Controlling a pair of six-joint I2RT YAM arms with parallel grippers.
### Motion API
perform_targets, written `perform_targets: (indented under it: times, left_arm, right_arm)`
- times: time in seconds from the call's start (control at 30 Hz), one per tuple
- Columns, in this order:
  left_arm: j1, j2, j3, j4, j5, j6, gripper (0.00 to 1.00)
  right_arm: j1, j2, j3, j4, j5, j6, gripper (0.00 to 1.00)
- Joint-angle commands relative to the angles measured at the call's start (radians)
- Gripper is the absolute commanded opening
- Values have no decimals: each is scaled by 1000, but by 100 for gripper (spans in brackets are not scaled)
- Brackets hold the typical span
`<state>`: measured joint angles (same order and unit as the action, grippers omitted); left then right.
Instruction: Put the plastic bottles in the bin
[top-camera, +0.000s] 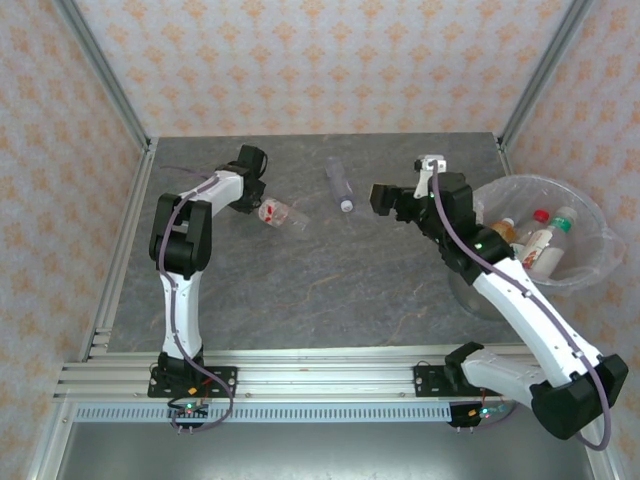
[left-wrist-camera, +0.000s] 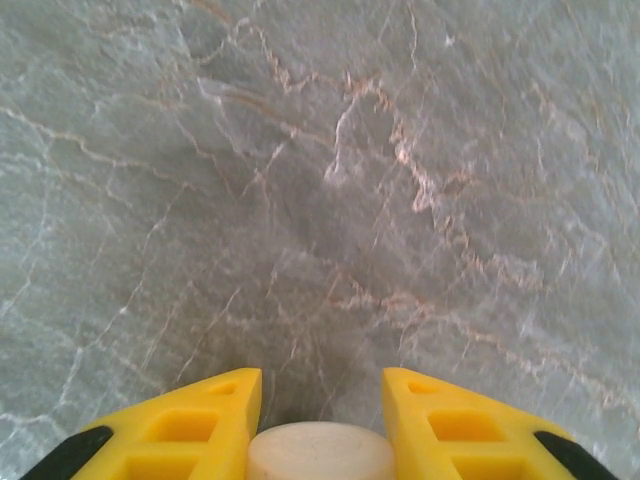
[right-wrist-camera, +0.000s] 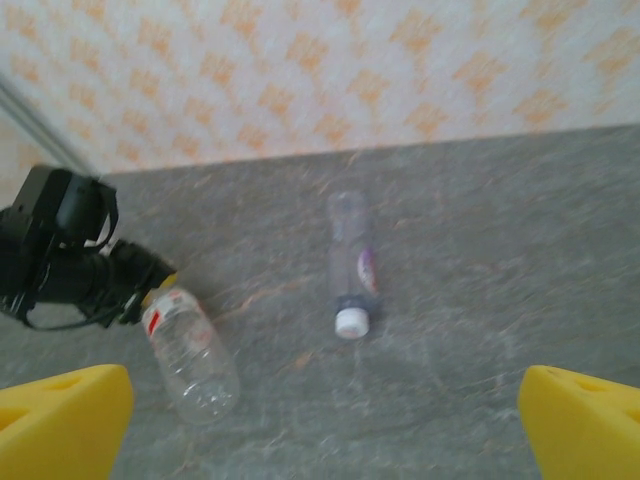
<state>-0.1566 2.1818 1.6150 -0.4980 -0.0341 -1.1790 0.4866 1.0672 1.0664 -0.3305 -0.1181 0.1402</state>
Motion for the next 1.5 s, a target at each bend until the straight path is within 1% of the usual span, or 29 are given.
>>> perform_targets:
  times: [0.0,0.07,0.2,0.33,0.47,0.53,0.57,0.6,0.7,0.77,0.83,0.9,0.97,1.17,1.27,1.47]
  left_arm:
    - [-32,-67,-43,40,51,96,3]
    - [-49,-95,-72,48,47,109,0]
    - [-82,-167,-162,117,44,117,0]
    - [-122,-204,-190,120,34,148,0]
    - [-157,-234,-220,145,59,180,0]
    - [-165,-262,-255,195,90,183,0]
    - [-170,-266,-277,226,106,183,0]
    - [-174,-307,-295,251,116,185,0]
    - [-190,-345,-327,289,126,213,0]
    - [-196,-363,-337,301,133,231,0]
    - [-202,-378,-353,310,135,244,0]
    - [-210,-394,-370,324,136,250,0]
    - [-219,-409,-390,350,135,255,0]
    - [-251,-422,-392,380,135,247,0]
    - [-276,-426,-393,411,133,251,0]
    - [-297,-432,-404,470,157,253,0]
  right_arm:
    - [36,47,-34,53,-79,39,99]
    - [64,76,-46,74,-76,47,99]
    - [111,147,-81,138,-65,106,99]
    - [166,218,-112,200,-33,169,99]
    - [195,284,-154,278,-40,235,99]
    - [195,305,-184,330,-74,247,99]
    - [195,312,-206,366,-104,243,99]
    - [195,322,-223,402,-150,230,99]
    - [195,350,-230,415,-231,215,99]
    - [195,366,-234,431,-262,220,99]
    - [195,381,-238,462,-329,223,99]
    - [196,407,-226,483,-419,244,99]
    - [195,434,-220,507,-469,291,99]
    - [198,513,-220,640,-531,413,99]
    - [200,552,-207,685,-531,468,99]
    - [201,582,-195,743,-557,520,99]
